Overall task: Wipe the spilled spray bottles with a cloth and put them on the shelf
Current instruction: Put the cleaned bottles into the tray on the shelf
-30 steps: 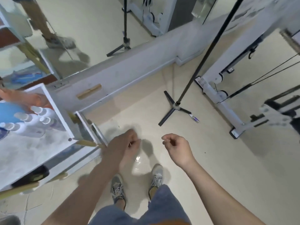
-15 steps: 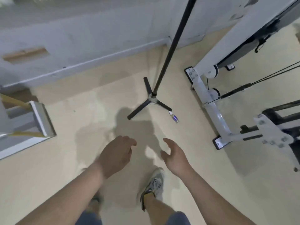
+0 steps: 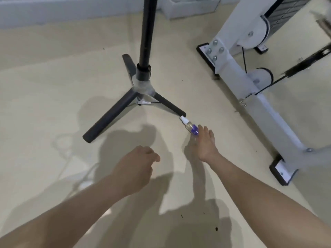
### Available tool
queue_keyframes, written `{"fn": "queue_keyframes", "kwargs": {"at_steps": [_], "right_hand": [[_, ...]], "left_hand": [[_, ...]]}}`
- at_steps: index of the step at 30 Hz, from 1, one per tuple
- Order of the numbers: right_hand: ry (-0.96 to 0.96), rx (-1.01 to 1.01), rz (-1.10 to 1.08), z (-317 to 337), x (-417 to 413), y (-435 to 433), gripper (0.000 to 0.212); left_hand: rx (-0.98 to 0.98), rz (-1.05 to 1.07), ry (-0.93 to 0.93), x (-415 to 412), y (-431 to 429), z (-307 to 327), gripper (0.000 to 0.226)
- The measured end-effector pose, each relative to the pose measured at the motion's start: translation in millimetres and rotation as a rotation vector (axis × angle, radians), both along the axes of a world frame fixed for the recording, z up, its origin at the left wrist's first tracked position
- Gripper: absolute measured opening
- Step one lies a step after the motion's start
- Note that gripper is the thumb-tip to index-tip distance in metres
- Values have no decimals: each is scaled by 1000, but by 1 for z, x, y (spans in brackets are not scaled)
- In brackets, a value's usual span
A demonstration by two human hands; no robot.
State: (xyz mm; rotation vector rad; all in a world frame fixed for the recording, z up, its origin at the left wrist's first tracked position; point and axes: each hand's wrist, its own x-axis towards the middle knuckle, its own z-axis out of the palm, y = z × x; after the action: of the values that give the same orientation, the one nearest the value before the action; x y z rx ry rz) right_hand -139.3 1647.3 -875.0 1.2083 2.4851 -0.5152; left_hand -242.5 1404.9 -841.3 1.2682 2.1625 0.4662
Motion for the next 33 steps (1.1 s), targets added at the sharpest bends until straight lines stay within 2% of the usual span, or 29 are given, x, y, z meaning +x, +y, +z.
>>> {"fn": "queue_keyframes", "kwargs": {"at_steps": [2, 4, 6, 8, 9, 10, 13, 17, 21, 23, 25, 27, 31, 33], "right_hand": [[81, 59, -61, -33, -9, 14, 54], [81, 149, -122, -46, -10, 11, 38], [185, 60, -312, -46, -7, -8, 22], [513, -392, -710, -20, -10, -42, 7], [618, -641, -850, 0, -10, -60, 6], [674, -865, -894, 25, -9, -78, 9], [656, -1322, -771, 110, -5, -128, 22], [567, -1693, -647, 231, -3, -187, 44], [460, -1738, -656, 370, -7, -237, 36], [426, -1710, -610, 440, -10, -260, 38], [408, -1664, -531, 505, -17, -286, 37], [357, -1590, -467, 558, -25, -314, 33], [302, -1317, -228, 640, -48, -377, 20], [311, -1272, -110, 674, -64, -411, 19]], "left_hand": [[43, 51, -6, -4, 7, -26, 44], [42, 100, -47, -6, 12, -39, 42], [28, 187, -138, -6, 13, -43, 37], [36, 377, -297, -5, 11, -31, 29], [59, 498, -403, -6, 7, -17, 26], [95, 628, -530, -5, 2, 2, 24], [221, 872, -863, -5, -28, 82, 28], [369, 959, -1132, -8, -79, 206, 37], [468, 1029, -1162, -8, -132, 335, 31], [489, 1012, -1173, -7, -162, 401, 27], [504, 1038, -1136, -5, -192, 463, 32], [554, 1132, -1066, -3, -222, 517, 39], [694, 1322, -857, -6, -286, 610, 29], [724, 1379, -752, -11, -318, 644, 28]]}}
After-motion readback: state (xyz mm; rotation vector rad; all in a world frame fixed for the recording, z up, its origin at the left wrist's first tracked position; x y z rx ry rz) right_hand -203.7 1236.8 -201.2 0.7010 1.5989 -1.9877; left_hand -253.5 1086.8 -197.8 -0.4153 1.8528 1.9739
